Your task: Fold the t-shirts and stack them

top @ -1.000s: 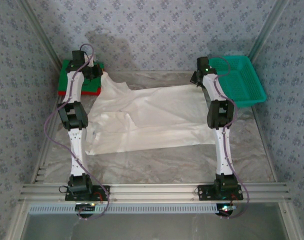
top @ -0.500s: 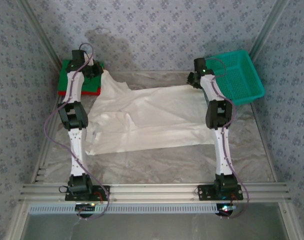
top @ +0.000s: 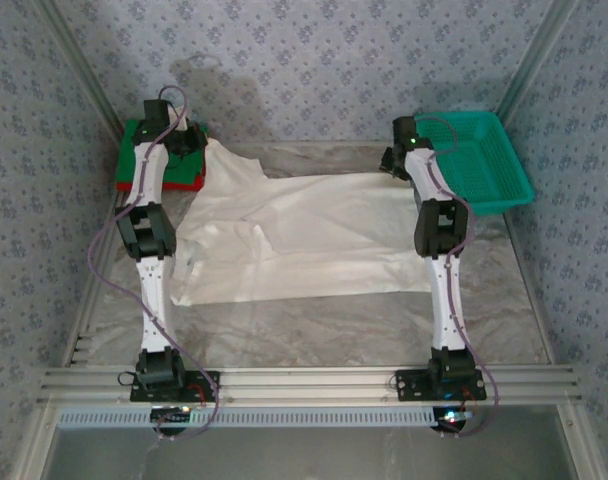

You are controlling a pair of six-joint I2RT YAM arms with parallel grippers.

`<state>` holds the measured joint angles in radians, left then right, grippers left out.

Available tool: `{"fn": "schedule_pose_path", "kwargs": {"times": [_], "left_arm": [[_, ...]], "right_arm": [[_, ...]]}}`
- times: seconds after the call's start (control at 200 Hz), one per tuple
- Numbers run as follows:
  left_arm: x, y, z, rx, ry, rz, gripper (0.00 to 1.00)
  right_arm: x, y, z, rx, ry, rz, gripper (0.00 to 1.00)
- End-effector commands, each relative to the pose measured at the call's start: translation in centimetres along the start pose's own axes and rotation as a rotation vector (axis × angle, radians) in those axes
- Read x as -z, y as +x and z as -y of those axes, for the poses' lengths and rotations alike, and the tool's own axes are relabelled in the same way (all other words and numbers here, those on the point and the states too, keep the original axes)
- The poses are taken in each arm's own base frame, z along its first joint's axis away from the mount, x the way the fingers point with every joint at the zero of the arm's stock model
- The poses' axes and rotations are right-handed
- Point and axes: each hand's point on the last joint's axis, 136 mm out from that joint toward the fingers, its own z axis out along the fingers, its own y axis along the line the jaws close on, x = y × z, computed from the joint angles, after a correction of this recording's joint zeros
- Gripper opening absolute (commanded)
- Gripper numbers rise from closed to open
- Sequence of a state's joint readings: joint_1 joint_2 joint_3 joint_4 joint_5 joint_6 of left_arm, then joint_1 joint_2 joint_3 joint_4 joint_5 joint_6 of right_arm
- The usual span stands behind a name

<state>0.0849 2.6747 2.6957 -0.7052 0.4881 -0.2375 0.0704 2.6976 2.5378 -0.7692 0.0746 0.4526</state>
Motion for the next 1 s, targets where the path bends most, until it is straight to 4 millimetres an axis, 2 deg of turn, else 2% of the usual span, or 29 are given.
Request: {"fn": "schedule_pose_path", "kwargs": {"times": [0.0,0.08,0.28,0.375,0.53,0.754,0.994], "left_arm": [[1.4,-2.1,2.0,-0.021,0.049,0.056,0.0],[1.3,-2.0,2.0,-0.015,0.052,0.053,0.0],[1.2,-2.4,2.2,-0.023,0.063,0.073,0.0],[1.1,-2.4,2.3,-0.023,0.066,0.071,0.0],[1.2,-2.6,2.6,-0.022,0.073,0.077,0.0],[1.5,-2.9,3.2,-0.02,0.085,0.087,0.0],[2.4,-4.4,4.2,-0.033,0.098,0.132,0.0]], "right_arm": [[1.7,-1.5,2.1,0.025,0.063,0.023,0.48],[1.0,-1.2,2.9,0.029,0.082,0.011,0.49],[-0.4,0.6,2.9,0.029,0.083,-0.038,0.5],[-0.8,1.3,2.4,0.009,0.061,-0.055,0.41],[-0.6,2.0,-0.3,-0.029,-0.037,-0.081,0.27],[2.2,1.1,-3.7,-0.063,-0.113,-0.04,0.13],[5.9,-2.2,-4.7,-0.084,-0.149,0.057,0.0]]}}
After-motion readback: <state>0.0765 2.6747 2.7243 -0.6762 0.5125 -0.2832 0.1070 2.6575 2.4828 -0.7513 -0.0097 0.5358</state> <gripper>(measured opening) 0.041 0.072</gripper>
